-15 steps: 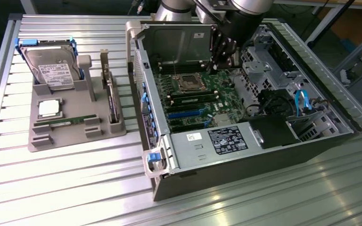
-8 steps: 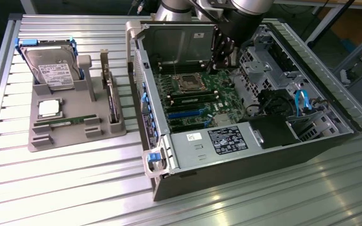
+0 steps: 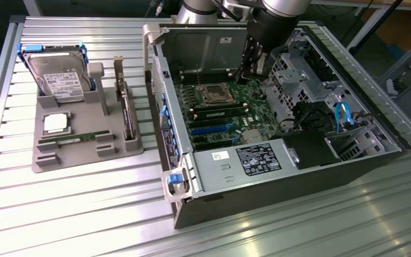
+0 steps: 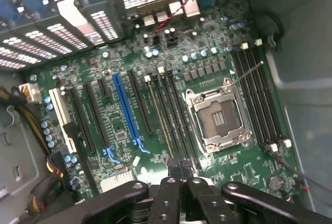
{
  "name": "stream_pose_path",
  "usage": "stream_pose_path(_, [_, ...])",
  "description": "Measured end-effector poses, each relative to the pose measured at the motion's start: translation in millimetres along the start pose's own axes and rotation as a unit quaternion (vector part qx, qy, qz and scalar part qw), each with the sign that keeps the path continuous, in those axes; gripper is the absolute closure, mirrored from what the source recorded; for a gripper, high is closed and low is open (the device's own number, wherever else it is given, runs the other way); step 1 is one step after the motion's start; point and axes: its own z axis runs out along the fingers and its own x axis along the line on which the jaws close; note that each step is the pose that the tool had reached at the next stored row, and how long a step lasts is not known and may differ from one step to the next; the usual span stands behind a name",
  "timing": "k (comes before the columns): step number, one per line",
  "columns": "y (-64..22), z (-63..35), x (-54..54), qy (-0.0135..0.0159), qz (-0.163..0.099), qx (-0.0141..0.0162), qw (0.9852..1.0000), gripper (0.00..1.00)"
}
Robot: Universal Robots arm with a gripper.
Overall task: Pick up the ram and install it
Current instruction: 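Press down the ram until it locks into place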
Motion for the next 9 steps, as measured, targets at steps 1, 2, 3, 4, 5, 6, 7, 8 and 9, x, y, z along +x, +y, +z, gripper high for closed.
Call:
stream_pose_path(1, [0.0,0.0,0.0,-0.0002,0.008,0.0004,1.0000,0.90])
stream_pose_path(2, [0.0,0.1,0.0,-0.0007,0.023,0.0013,0.9997,0.90])
stream_pose_path(3, [0.0,0.2,0.0,-0.0012,0.040,0.0021,0.9992,0.90])
stream_pose_path(4, [0.0,0.2,0.0,-0.0014,0.048,0.0026,0.9988,0.90])
stream_pose_path(5, [0.0,0.3,0.0,-0.0017,0.060,0.0032,0.9982,0.90])
stream_pose_path(6, [0.0,0.4,0.0,-0.0023,0.077,0.0041,0.9970,0.90])
stream_pose_path(7, [0.0,0.5,0.0,-0.0030,0.101,0.0054,0.9949,0.90])
stream_pose_path(8, [0.0,0.6,0.0,-0.0034,0.116,0.0062,0.9932,0.90])
stream_pose_path(9, [0.0,0.7,0.0,-0.0041,0.136,0.0073,0.9906,0.90])
